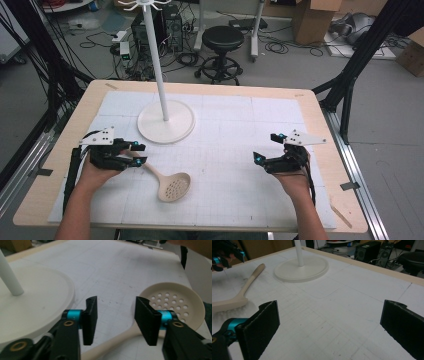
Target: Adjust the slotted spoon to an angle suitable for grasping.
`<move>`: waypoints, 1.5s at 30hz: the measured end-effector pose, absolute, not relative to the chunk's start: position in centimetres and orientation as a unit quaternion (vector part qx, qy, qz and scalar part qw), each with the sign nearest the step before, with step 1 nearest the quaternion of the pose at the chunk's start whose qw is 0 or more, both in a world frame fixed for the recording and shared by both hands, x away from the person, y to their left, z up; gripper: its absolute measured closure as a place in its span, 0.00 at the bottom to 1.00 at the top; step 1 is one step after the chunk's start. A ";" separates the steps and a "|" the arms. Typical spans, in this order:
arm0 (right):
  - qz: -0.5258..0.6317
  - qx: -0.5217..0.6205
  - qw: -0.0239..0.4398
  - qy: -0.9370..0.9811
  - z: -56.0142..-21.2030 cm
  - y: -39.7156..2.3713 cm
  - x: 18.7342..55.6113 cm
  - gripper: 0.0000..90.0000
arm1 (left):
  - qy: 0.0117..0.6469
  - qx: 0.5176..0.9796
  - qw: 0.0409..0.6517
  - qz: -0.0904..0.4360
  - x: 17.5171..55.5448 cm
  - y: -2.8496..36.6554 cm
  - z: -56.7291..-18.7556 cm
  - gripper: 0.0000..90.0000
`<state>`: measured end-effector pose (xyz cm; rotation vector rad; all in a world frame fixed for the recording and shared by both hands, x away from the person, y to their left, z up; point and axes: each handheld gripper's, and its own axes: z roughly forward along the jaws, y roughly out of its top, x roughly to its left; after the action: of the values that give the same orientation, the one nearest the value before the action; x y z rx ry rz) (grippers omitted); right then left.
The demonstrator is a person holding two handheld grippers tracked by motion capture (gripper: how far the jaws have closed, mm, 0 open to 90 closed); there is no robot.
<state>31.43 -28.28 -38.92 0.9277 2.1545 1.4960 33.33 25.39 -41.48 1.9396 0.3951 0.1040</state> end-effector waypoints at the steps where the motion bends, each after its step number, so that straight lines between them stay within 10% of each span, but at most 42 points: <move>1: 0.530 0.327 0.178 0.762 -39.0 -28.2 31.4 0.01 | 0.166 0.825 0.539 0.039 33.3 25.2 -41.7 0.68; 11: 0.527 0.327 0.179 0.764 -39.0 -28.2 31.4 0.01 | 0.135 0.840 0.524 0.022 32.3 25.0 -41.6 0.99; 45: 0.518 0.320 0.180 0.773 -39.2 -27.5 31.5 0.01 | 0.148 0.885 0.442 0.011 32.4 19.6 -44.2 1.00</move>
<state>31.54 -27.49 -39.23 0.9033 2.1835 1.4638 32.45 19.64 -44.25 2.1947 0.3661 0.0274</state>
